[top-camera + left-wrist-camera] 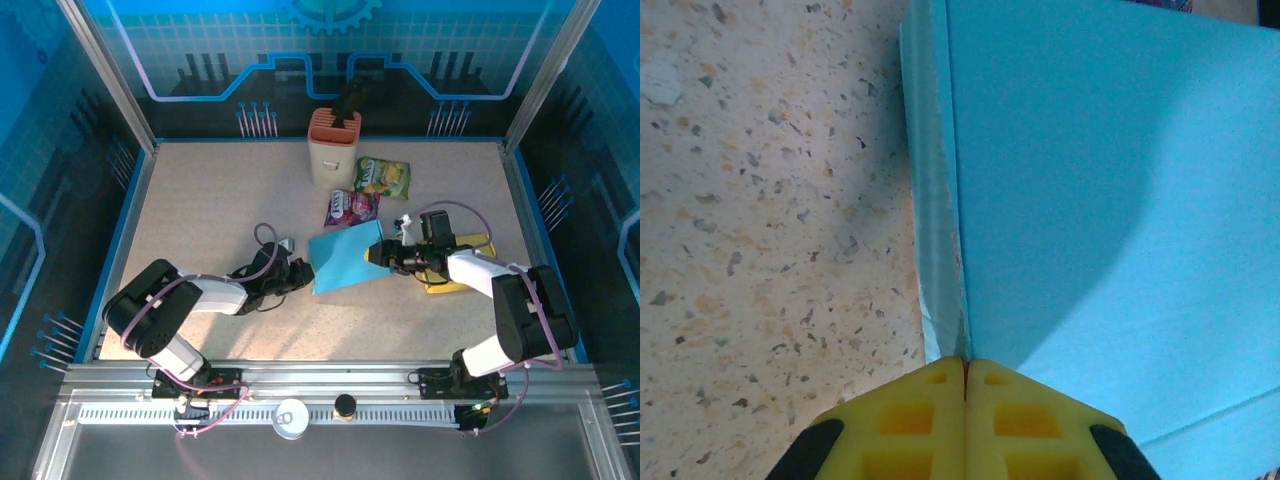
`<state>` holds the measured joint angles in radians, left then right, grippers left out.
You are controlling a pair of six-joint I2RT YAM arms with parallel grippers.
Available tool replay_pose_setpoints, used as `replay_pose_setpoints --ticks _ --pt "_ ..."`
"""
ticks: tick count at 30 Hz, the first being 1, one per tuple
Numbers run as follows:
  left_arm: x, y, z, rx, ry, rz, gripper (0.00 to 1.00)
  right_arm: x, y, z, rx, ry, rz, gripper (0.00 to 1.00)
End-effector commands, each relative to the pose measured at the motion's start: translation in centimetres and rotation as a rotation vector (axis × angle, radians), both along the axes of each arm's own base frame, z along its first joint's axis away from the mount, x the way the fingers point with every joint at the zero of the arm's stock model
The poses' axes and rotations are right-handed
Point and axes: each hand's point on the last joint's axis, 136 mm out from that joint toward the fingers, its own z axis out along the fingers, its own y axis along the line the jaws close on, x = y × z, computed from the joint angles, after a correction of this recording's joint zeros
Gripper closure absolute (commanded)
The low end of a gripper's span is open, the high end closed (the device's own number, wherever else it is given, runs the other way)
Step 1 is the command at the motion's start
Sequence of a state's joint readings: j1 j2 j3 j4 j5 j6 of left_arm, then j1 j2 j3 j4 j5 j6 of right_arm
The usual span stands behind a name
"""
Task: Fold the paper box
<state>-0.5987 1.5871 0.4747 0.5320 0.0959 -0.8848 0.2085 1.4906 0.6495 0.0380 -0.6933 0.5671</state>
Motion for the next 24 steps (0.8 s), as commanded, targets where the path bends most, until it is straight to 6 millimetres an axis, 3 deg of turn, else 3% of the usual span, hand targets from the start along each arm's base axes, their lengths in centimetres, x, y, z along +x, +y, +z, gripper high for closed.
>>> replay_pose_setpoints --ticks 1,11,15,20,24 --pt "-3.0 2.8 -4.9 0.134 0.164 0.016 0.94 -0.1 1.2 1.6 0.102 -0.018 0.026 0.39" --pt "-2.4 3.0 -4.2 0.15 0.149 0.008 0.93 -0.1 1.5 2.9 0.154 -0.018 0.026 0.56" --pt "-1.9 2.8 -2.9 0.145 0.104 -0.002 0.82 -0.3 1.4 3.2 0.152 -0.009 0.015 0.61" --pt "-1.7 2.8 1.6 0.248 -0.085 -0.067 0.62 -0.4 1.3 3.4 0.169 0.043 -0.025 0.67" --pt "-3.0 -0.2 6.6 0.465 -0.398 -0.3 0.56 -0.4 1.3 3.8 0.204 0.103 -0.074 0.68"
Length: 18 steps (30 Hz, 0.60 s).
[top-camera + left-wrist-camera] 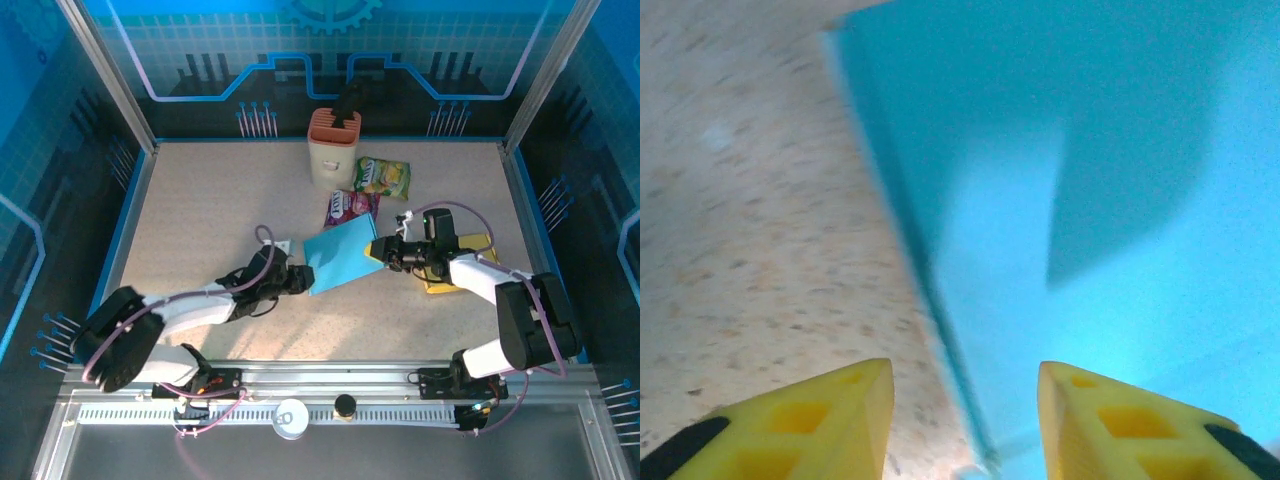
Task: Fold the paper box
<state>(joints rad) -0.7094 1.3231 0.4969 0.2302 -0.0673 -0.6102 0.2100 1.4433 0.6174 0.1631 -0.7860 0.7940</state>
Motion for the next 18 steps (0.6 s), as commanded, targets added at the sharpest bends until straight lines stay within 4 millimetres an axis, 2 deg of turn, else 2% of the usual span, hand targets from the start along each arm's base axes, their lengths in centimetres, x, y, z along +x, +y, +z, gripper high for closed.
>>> replay_pose_setpoints --ticks 1,5,10,13,18 --pt "-0.9 -1.4 3.3 0.289 -0.259 -0.203 0.56 -0.3 0.2 1.1 0.055 0.061 -0.04 0.68" --pt "-2.1 -3.2 4.6 0.528 -0.419 -0.348 0.54 -0.6 0.0 1.4 0.08 0.177 -0.09 0.69" --pt "-1.5 -3.8 5.3 0.791 -0.548 -0.386 0.51 -1.3 -0.5 1.9 0.069 0.282 -0.119 0.71" --pt "-0.7 -4.0 5.1 0.899 -0.573 -0.393 0.5 -1.5 -0.8 2.2 0.066 0.313 -0.122 0.71" --pt "-0.5 -5.4 4.1 0.989 -0.612 -0.45 0.47 -1.5 -1.3 2.1 0.087 0.363 -0.138 0.72"
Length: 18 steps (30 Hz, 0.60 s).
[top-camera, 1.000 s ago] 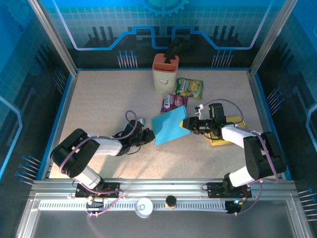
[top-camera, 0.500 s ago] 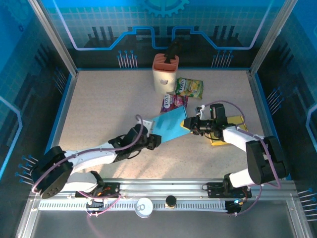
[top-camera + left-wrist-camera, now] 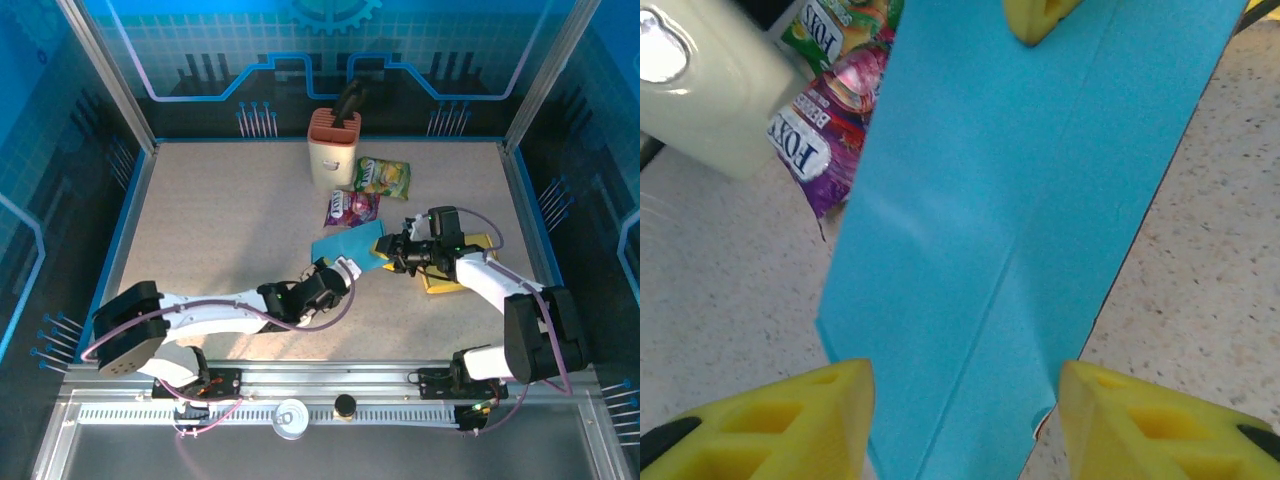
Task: Fold the paper box
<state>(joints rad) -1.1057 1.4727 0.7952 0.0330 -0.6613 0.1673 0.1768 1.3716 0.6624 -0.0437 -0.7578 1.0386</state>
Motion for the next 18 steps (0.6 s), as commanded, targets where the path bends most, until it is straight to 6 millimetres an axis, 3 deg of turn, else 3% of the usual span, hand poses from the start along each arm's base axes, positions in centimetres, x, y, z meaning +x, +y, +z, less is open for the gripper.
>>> replay_pose_setpoints --ticks 1,7,14,18 --pt "0.7 1.2 -1.0 0.191 -0.067 0.005 0.47 -0.9 0.3 1.2 0.067 0.074 0.022 0.73" --pt "-0.4 -0.6 -1.2 0.2 -0.105 -0.08 0.47 -0.7 -0.3 1.1 0.081 0.092 0.004 0.76" --pt "-1.9 0.2 1.0 0.083 -0.106 -0.121 0.43 -0.8 -0.7 1.1 0.08 0.096 -0.002 0.77" --pt "-1.4 0.4 -0.7 0.195 -0.098 -0.126 0.42 -1.0 -0.6 1.4 0.091 0.097 -0.006 0.77"
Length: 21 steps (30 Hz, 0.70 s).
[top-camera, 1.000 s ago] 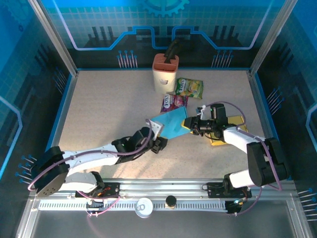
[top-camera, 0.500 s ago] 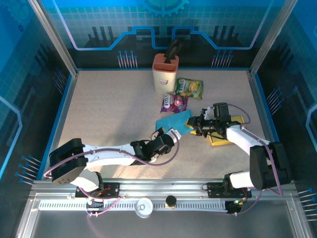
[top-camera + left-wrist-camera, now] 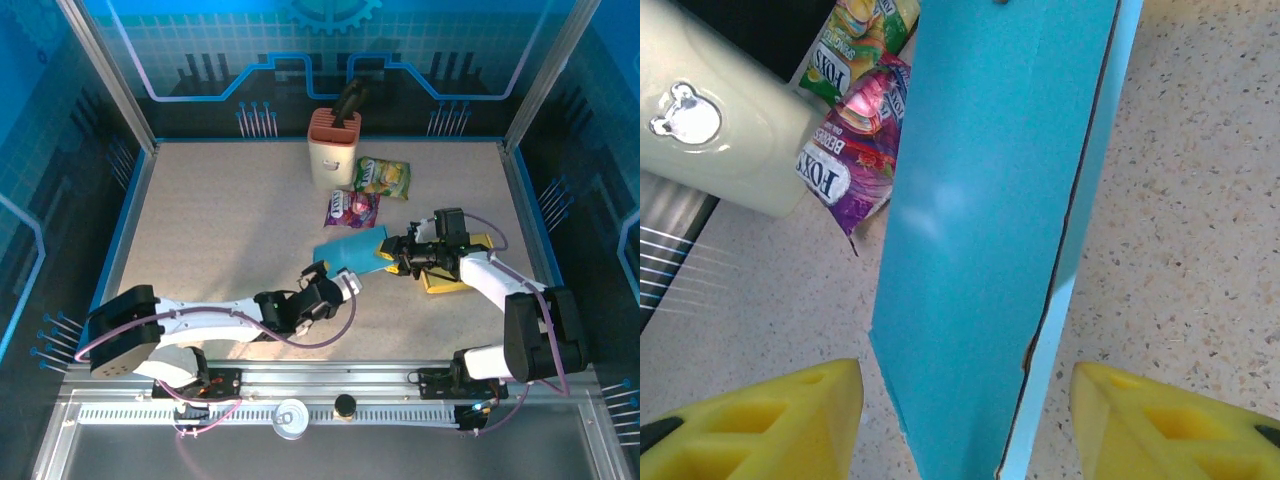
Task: Fold the paper box
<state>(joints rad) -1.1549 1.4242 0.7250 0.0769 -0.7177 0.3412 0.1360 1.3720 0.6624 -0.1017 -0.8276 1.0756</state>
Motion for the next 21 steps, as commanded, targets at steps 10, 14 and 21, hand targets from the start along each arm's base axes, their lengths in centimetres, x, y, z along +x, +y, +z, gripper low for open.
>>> replay_pose_setpoints --ticks 10,14,21 --pt "3.4 0.0 -1.2 0.12 -0.086 0.078 0.4 -1.1 0.2 2.1 0.07 0.017 0.016 0.77" --pt "3.5 -0.5 -0.8 0.108 -0.096 0.065 0.39 -1.5 0.2 1.9 0.071 0.026 0.017 0.77" --pt "3.2 -0.7 -1.3 0.121 -0.075 0.044 0.68 -1.5 0.2 1.4 0.094 0.052 0.007 0.77"
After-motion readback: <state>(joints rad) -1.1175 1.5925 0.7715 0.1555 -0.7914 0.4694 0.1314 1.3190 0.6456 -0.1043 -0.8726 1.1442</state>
